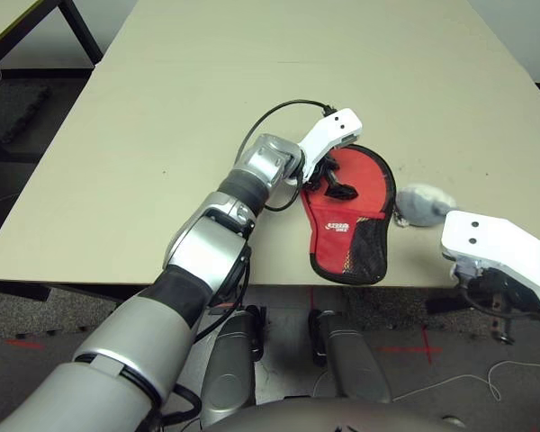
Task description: Store the ping-pong paddle in its case and zip it.
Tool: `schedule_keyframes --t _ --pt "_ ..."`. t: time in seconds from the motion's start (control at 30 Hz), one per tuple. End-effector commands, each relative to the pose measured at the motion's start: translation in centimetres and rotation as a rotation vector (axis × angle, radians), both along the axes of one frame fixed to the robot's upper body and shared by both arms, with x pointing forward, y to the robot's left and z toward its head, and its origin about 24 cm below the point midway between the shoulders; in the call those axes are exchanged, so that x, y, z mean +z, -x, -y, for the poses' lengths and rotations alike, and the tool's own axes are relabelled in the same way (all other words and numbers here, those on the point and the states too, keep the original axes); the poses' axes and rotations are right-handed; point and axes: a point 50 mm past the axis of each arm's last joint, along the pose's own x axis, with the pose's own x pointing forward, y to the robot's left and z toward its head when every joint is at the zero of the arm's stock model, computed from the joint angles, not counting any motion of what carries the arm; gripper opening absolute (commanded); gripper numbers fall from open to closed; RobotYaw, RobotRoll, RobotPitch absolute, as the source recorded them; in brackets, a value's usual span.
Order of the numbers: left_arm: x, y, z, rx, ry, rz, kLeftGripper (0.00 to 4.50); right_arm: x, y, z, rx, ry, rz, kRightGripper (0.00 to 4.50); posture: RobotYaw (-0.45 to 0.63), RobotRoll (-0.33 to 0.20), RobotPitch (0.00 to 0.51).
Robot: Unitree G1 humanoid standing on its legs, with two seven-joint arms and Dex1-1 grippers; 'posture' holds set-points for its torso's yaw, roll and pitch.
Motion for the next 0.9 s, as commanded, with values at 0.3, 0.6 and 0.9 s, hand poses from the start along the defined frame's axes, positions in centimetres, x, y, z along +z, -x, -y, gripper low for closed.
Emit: schedule_keyframes --t 0.3,0.6,0.9 --pt "-3.8 0.7 -1.3 0.058 -0.1 -0.112 4.5 4.4 -6.2 -0.4 -0.081 -0.113 0.313 3.29 -0.16 0.0 0.205" --pt "-3.4 0.4 -1.3 0.065 -0.094 -0.091 4.5 3.9 -10.3 -0.7 -0.115 -0.069 0.361 4.47 -0.15 0.0 0.194" --pt "-3.2 0.2 -1.7 0.08 -0.094 -0.079 4.5 0.8 -12.5 1.2 -0.203 0.021 0.268 4.47 -0.11 0.0 0.191"
